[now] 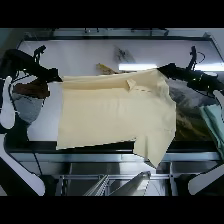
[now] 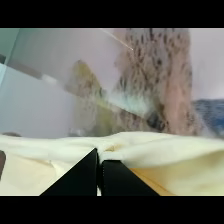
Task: Fold the shirts.
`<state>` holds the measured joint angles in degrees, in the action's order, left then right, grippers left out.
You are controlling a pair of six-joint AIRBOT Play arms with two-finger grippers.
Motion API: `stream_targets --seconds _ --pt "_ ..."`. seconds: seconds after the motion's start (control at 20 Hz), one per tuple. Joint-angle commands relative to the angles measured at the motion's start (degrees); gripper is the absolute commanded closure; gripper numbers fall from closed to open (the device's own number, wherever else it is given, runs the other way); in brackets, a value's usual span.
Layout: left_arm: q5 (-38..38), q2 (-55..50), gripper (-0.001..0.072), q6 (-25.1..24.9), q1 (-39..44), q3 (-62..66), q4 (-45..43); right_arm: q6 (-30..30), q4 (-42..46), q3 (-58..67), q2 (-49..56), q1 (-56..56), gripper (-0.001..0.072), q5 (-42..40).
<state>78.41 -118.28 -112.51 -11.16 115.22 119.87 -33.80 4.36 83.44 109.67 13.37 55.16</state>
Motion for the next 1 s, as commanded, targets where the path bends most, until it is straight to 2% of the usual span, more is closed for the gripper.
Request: stream_targets --seconds 0.0,0.3,0.55,0.75,0.95 --pt "1.66 -4.92 0.0689 2.01 -1.81 4.94 0.35 -0.85 -1.99 1.29 2.95 2.29 0.0696 0.52" --pt "6.64 -4.61 0.0688 1.7 -5.29 -0.2 7.78 -3.37 1.36 1.27 2.97 8.94 0.0695 13.42" --pt "11.76 -4.61 0.0689 1.64 -3.39 -0.2 7.74 -8.17 16.0 1.27 2.97 8.81 0.0695 20.28" --pt "16.48 -4.63 0.0691 4.94 -3.56 -0.2 6.05 -12.59 28.02 1.22 2.97 8.74 0.0695 22.27" --pt "18.91 -4.63 0.0693 7.21 -3.15 -1.36 4.61 -12.83 29.35 1.22 2.97 8.59 0.0694 21.55"
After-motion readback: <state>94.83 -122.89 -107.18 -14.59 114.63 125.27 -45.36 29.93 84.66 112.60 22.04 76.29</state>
